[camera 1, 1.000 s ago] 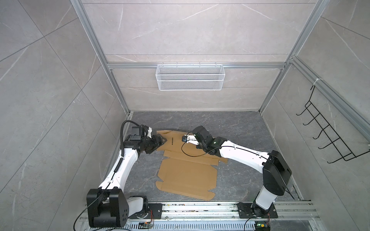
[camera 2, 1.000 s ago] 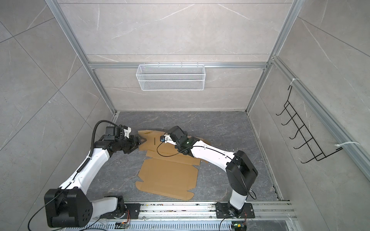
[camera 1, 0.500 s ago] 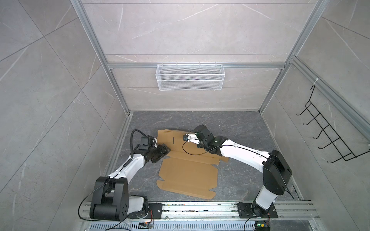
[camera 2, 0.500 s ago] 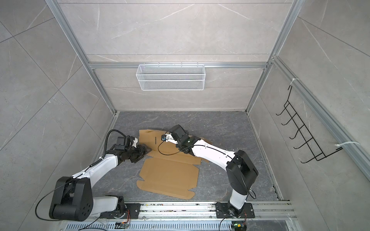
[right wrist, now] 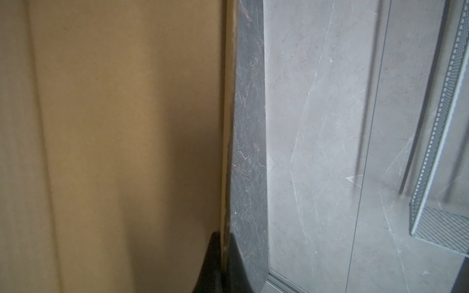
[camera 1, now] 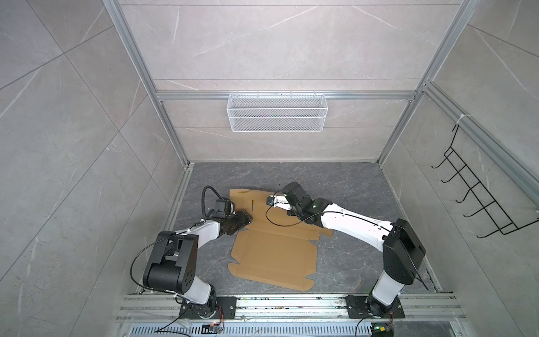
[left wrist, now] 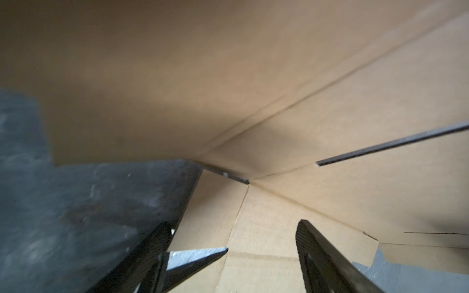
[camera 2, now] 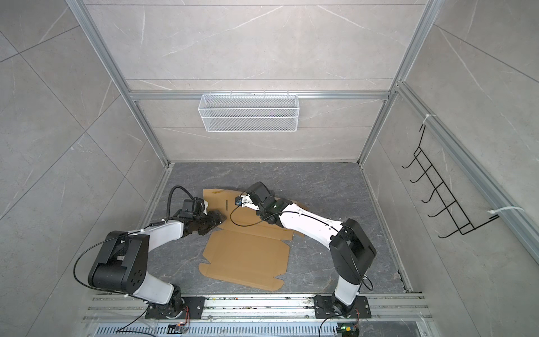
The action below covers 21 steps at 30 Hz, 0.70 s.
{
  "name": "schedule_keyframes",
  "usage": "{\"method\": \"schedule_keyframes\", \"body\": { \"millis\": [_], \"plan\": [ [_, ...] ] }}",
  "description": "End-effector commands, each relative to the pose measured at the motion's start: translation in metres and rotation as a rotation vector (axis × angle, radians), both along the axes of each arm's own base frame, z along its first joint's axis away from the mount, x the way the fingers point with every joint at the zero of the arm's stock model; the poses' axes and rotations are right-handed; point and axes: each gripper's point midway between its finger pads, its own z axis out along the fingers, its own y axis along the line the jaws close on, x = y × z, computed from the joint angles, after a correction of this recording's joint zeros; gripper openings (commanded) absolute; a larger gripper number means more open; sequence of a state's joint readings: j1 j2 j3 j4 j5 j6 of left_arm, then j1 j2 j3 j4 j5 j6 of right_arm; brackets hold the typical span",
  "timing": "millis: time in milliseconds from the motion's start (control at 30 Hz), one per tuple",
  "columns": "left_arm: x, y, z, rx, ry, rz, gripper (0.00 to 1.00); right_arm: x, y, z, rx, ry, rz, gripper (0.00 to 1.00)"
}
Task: Assemble paper box
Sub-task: First fold the bottom flaps of a flat cardboard box at the center of the table.
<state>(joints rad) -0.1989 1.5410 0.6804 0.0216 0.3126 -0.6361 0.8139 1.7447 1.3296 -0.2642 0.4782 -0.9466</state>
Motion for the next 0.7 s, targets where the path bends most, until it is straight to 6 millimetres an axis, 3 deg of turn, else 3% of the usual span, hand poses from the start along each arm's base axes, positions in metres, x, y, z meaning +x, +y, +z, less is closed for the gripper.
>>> {"method": "schedule_keyframes", "body": {
  "millis": [0, 267, 433, 667],
  "plan": [
    [0.008, -0.007, 0.005, -0.01, -0.04, -0.014, 0.79, -0.001, 0.002, 0.006, 0.014, 0.003, 0.009, 0.0],
    [0.002, -0.025, 0.037, -0.031, -0.081, -0.066, 0.78, -0.001, 0.001, 0.007, 0.016, 0.002, 0.007, 0.0],
    [-0.005, -0.049, 0.034, -0.033, -0.061, -0.112, 0.77, -0.002, 0.003, 0.008, 0.019, 0.003, 0.006, 0.0],
    [-0.003, -0.069, 0.014, -0.021, -0.021, -0.151, 0.77, -0.004, 0.005, 0.007, 0.017, 0.007, 0.007, 0.0]
  ]
}}
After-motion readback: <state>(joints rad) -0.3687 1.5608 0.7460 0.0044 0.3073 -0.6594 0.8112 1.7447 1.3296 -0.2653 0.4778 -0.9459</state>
